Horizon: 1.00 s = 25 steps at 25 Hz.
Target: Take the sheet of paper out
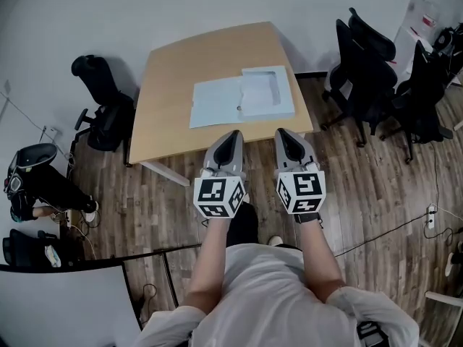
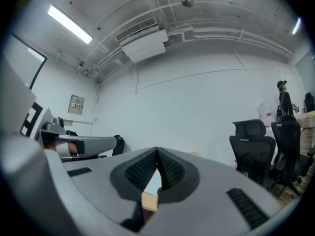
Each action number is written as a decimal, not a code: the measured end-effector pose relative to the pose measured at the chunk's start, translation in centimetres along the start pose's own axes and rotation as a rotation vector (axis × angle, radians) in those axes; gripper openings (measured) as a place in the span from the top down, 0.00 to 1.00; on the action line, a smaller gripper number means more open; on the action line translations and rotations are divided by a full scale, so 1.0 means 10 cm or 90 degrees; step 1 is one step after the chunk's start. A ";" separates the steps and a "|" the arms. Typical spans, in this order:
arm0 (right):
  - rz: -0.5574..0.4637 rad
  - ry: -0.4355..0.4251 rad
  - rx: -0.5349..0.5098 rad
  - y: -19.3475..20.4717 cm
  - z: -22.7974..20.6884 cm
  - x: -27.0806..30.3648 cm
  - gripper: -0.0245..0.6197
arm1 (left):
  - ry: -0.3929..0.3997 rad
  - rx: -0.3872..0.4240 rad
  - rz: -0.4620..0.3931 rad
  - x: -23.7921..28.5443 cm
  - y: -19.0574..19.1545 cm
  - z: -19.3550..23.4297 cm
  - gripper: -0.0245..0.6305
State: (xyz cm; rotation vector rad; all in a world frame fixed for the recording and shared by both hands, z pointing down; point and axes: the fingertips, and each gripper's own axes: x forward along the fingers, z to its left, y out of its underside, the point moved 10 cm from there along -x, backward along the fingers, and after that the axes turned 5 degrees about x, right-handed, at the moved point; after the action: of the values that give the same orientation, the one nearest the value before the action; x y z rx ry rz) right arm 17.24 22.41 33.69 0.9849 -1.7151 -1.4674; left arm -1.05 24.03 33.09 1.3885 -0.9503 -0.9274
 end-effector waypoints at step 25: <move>-0.001 0.029 -0.097 -0.30 -0.24 3.13 0.94 | 0.033 -0.008 -0.079 2.35 -0.08 2.35 0.95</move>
State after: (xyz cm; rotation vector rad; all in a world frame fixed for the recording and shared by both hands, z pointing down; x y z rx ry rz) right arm 4.25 -6.24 31.55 0.9311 -1.5463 -1.5391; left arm -14.48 -6.34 31.47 1.4671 -0.8260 -0.9825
